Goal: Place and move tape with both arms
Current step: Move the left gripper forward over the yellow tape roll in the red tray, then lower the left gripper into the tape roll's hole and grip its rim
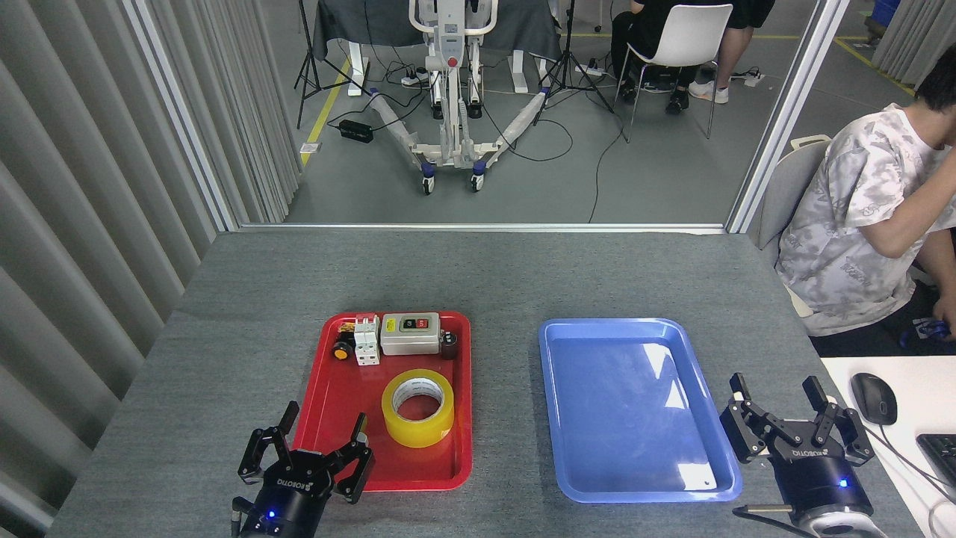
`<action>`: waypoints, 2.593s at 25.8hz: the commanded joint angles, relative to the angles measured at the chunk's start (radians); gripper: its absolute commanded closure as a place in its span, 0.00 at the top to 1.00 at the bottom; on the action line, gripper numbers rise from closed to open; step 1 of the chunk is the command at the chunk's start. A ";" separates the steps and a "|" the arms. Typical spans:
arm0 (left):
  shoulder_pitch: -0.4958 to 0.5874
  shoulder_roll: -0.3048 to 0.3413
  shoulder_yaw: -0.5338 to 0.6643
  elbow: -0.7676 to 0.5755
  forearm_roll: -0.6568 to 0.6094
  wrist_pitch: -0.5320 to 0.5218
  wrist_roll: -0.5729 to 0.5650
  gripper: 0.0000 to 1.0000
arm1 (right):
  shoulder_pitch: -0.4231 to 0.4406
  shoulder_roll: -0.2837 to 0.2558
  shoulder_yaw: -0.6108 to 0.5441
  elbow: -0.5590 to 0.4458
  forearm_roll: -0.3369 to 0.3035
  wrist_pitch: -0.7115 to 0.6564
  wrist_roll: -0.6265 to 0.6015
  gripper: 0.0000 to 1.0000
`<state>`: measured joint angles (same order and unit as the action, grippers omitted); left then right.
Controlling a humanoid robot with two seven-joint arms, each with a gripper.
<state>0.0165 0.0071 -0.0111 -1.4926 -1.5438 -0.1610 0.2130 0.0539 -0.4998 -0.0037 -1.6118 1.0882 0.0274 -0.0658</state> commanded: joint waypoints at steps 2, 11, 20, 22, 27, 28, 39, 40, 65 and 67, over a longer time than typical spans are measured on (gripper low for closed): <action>0.002 -0.003 0.007 0.002 0.005 0.001 0.000 0.99 | 0.003 0.006 -0.002 0.012 0.002 0.000 0.000 0.99; -0.018 -0.019 0.008 0.023 0.002 -0.002 0.002 0.99 | -0.008 -0.011 -0.004 0.044 0.004 0.000 0.000 0.99; -0.067 -0.075 -0.001 0.077 -0.012 0.001 0.013 0.99 | -0.006 -0.005 0.001 0.040 0.001 0.000 0.000 0.99; -0.116 -0.075 -0.001 0.140 -0.012 0.005 0.013 0.99 | -0.006 -0.005 0.001 0.039 0.001 0.000 0.000 1.00; -0.224 -0.075 -0.032 0.276 -0.012 0.100 0.013 0.99 | -0.006 -0.005 0.001 0.038 0.001 0.000 0.000 1.00; -0.256 -0.075 -0.046 0.310 -0.010 0.118 0.013 0.99 | -0.006 -0.005 0.002 0.038 0.001 0.000 0.000 0.99; -0.411 -0.078 -0.090 0.459 0.002 0.182 -0.053 0.99 | -0.005 -0.005 0.001 0.033 0.001 0.000 0.000 0.99; -0.412 -0.078 -0.092 0.456 0.002 0.182 -0.106 0.99 | -0.005 -0.005 0.001 0.033 0.001 0.000 0.000 0.99; -0.515 -0.090 -0.078 0.371 0.021 0.035 -1.106 1.00 | -0.019 0.003 0.005 0.032 0.004 -0.001 0.000 0.99; -0.515 -0.099 -0.078 0.373 0.022 0.032 -1.100 1.00 | -0.019 0.000 0.002 0.032 0.004 0.002 0.000 0.99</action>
<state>-0.4983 -0.0800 -0.0899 -1.1193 -1.5250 -0.1081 -0.8827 0.0351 -0.4966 0.0007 -1.5799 1.0919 0.0285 -0.0652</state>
